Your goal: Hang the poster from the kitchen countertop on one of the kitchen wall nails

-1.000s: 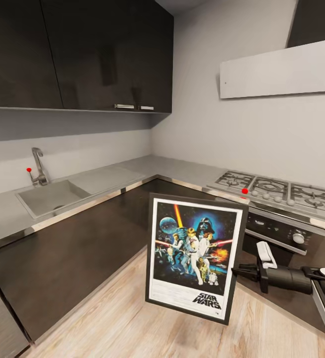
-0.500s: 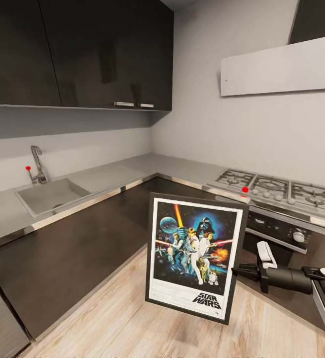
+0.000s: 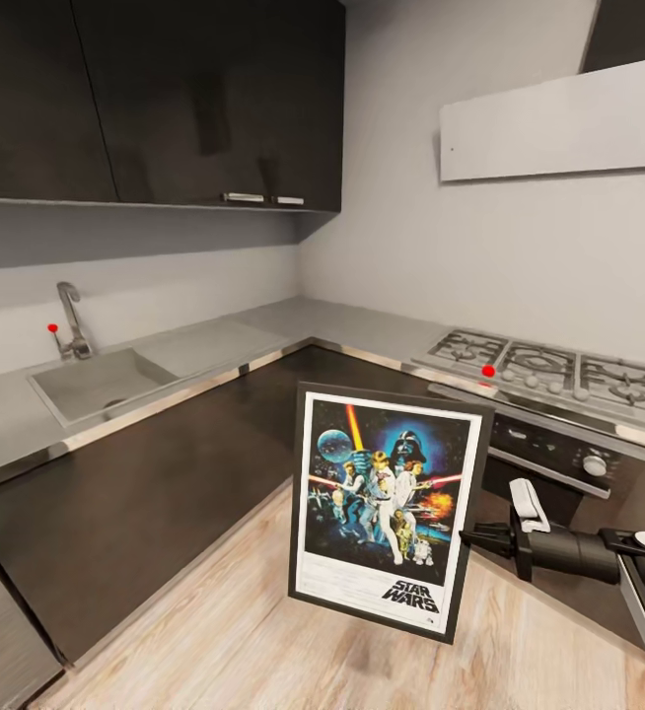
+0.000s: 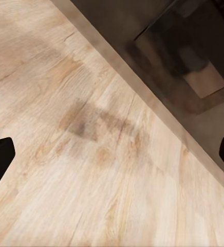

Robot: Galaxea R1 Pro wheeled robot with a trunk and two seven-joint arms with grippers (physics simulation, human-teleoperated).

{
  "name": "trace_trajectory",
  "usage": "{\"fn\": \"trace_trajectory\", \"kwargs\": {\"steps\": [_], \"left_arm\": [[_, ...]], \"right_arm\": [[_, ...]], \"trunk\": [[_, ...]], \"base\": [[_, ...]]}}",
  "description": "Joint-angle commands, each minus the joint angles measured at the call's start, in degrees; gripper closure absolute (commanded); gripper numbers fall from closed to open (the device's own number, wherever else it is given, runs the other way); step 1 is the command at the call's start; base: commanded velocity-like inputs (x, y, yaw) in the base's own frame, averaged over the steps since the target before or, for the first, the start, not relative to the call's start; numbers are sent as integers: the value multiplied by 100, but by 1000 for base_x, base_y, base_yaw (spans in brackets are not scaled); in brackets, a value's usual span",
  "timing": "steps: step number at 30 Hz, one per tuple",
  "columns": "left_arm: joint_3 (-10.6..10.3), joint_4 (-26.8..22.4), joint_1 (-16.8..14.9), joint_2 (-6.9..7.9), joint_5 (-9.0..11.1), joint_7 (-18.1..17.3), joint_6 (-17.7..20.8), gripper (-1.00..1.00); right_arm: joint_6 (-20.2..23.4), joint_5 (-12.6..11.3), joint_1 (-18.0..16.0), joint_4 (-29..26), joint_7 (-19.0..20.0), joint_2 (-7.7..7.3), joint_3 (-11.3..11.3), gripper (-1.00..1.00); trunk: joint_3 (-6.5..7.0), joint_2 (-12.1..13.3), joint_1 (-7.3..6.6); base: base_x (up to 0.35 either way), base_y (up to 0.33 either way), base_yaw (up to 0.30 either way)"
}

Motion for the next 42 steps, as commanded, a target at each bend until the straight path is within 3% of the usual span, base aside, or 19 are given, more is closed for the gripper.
{"fn": "trace_trajectory", "kwargs": {"steps": [1, 23, 25, 29, 42], "left_arm": [[-50, 3, -2, 1, 45, -9, -30, -100], [-53, 3, -2, 1, 45, -7, -30, -100], [-58, 3, -4, -8, 43, 416, -32, -100], [-69, -4, -4, -72, 45, 738, -31, -100], [-62, -6, -5, -95, 45, 853, -30, -100]], "right_arm": [[73, -2, -4, -1, 31, 0, -4, 100], [375, -9, -4, -2, 28, 0, -5, 100], [380, -7, -4, -2, 26, 0, -5, 100], [379, -7, -4, -1, 20, -1, -5, 100], [377, -5, -4, -1, 23, 0, -5, 100]], "trunk": [[6, 38, -23], [394, 920, -506], [430, 1001, -550], [502, 1161, -638], [735, 1682, -923]], "base": [[0, 0, 0], [0, 0, 0], [0, 0, 0], [0, 0, 0], [0, 0, 0]]}}
